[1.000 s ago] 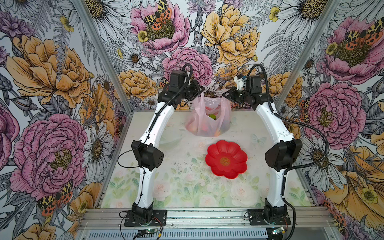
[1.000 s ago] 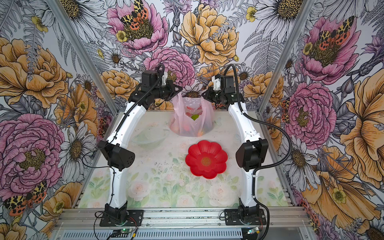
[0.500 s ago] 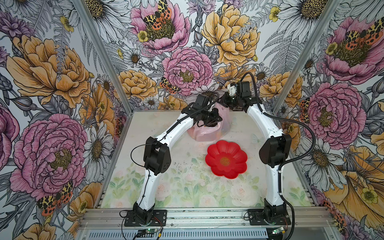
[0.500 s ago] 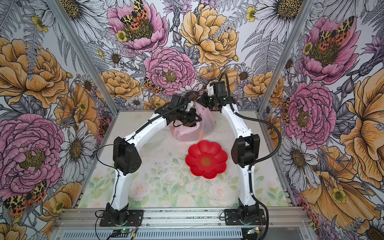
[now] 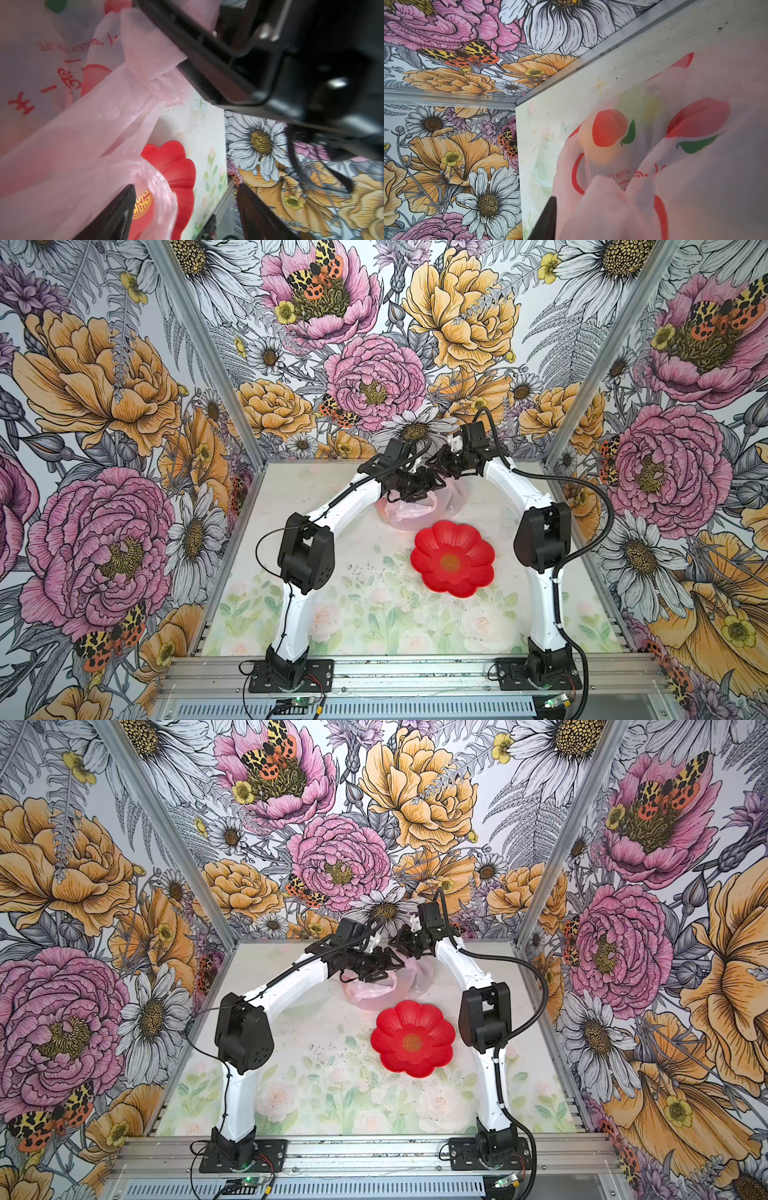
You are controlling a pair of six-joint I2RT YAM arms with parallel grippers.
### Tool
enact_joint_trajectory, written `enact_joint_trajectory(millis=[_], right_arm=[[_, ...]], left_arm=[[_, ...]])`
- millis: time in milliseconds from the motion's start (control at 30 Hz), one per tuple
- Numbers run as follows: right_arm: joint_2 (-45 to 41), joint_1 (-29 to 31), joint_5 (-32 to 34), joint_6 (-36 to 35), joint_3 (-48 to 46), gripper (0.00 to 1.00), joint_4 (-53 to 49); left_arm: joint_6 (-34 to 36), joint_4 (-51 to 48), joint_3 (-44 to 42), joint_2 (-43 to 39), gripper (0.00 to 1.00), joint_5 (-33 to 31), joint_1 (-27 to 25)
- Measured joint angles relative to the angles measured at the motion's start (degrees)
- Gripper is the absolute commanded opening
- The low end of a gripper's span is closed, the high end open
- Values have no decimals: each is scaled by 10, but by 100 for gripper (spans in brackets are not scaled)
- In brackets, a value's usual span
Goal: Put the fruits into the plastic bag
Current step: 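Lower the bag onto the table with both grippers and release the handles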
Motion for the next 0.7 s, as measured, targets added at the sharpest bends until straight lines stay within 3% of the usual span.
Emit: enact_joint_trajectory(millis=[233,500,700], right_arm=[[-128,-3,9,1,-101,57,2],[-307,-13,32,-2,-231,59,6],[-431,-35,73,-29,-328,63,0]], left_arm=[[19,11,-61,-148,99,-11,25],[47,8,-123,-251,99,-30,40],[57,-1,-210,-338,99,-35,104]])
